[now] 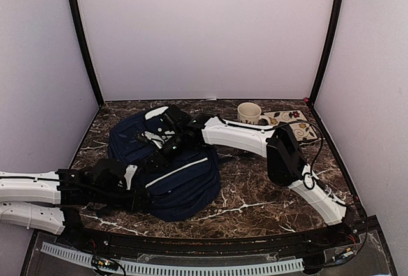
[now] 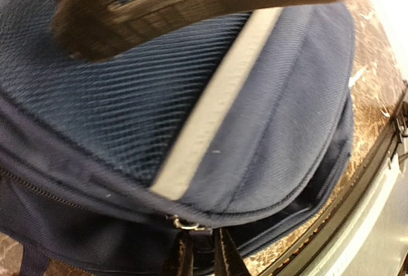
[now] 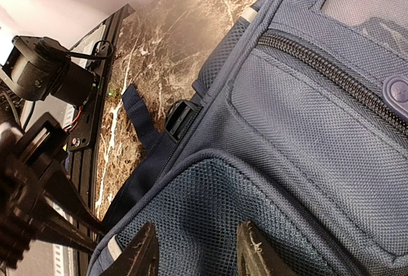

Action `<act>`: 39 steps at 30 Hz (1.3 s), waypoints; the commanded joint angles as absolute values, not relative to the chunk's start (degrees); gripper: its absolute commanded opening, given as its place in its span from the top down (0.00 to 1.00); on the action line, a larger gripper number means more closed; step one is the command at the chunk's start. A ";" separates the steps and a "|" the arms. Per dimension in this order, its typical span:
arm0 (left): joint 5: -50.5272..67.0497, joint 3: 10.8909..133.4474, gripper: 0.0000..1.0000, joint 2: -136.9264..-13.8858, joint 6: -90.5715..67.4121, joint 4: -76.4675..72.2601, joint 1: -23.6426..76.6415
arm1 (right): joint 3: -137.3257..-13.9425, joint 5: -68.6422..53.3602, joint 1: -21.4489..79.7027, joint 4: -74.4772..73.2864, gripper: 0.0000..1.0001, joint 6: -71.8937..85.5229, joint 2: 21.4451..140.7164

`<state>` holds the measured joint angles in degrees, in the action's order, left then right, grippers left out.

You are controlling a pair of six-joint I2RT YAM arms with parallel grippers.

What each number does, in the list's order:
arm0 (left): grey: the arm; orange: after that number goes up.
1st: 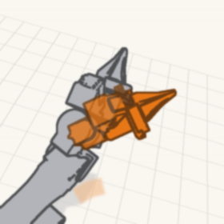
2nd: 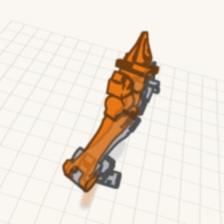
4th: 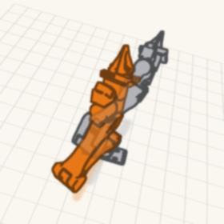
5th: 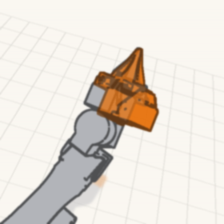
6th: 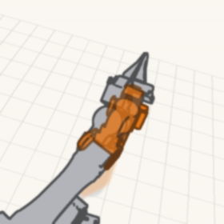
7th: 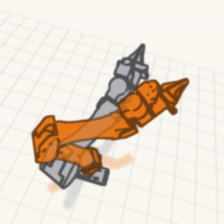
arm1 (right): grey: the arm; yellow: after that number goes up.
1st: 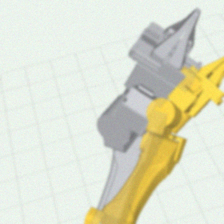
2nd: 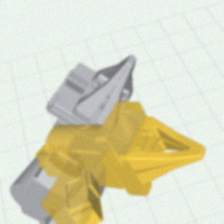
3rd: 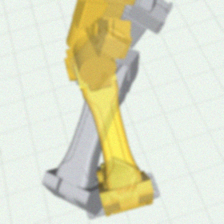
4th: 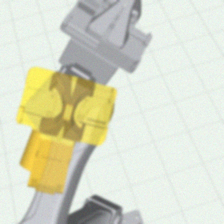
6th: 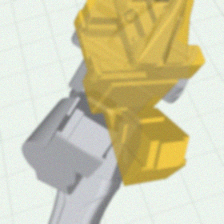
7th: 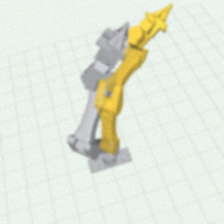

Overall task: Pack the student bag
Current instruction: Zip the upper front pocket of the bag in the student bag, then hold the upper front pocket of the student bag.

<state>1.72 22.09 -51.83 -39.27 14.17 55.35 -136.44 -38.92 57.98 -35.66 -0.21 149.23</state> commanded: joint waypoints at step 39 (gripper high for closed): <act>2.96 43.22 0.70 -75.76 -18.52 -6.12 70.30 | -121.65 -34.50 52.68 -40.39 0.55 -6.40 134.25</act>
<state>5.65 43.20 -83.61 -21.91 -12.73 68.10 -128.70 -40.05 56.80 -37.15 -3.88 143.92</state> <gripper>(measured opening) 0.272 0.450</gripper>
